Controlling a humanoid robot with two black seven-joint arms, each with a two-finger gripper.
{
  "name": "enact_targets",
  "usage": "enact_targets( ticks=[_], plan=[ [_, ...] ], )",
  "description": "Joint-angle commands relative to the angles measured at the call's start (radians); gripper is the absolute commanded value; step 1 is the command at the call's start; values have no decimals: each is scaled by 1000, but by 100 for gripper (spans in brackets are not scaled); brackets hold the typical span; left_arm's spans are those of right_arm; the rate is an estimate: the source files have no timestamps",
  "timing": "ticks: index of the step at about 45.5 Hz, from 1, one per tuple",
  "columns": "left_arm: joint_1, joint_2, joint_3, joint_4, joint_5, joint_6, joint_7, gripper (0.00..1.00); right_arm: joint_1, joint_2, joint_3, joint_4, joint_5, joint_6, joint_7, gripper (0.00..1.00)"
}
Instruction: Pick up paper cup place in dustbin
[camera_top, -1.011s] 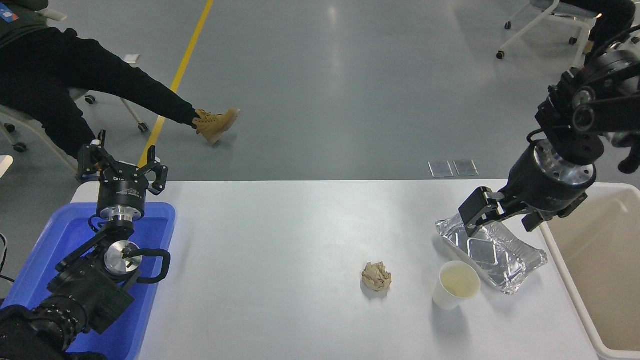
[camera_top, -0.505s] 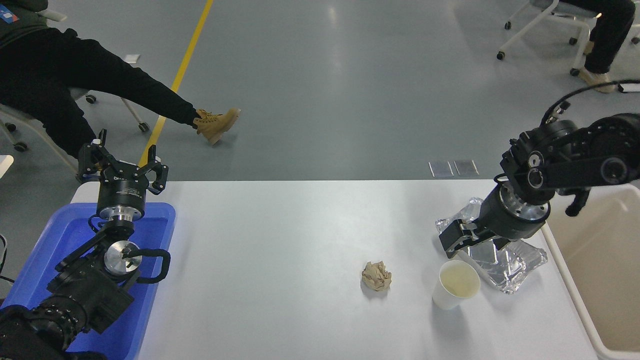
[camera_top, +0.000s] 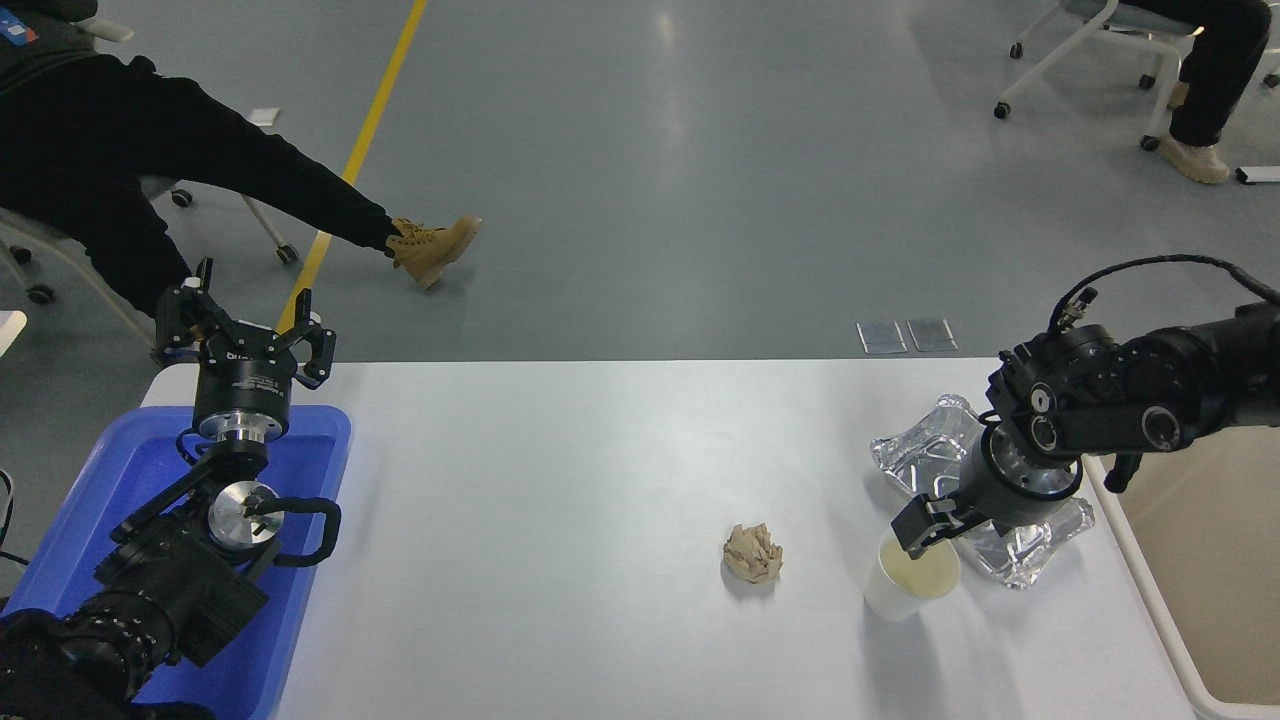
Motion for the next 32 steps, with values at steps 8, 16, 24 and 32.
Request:
enact_targets(
  ticks=[8,16,24,32],
  plan=[
    [0,0,0,0,1,-1,0,99,-93,4,12,-60,-43,-57,0,100],
    [0,0,0,0,0,-1,0,99,-110,4,12,-66,-60,-86,0,99],
    [0,0,0,0,0,1,0,99,-133,4,14,-83,-61,-97,2,98],
    [0,0,0,0,0,-1,0,99,-140,4,12,-85,-65,-108,29,59]
  ],
)
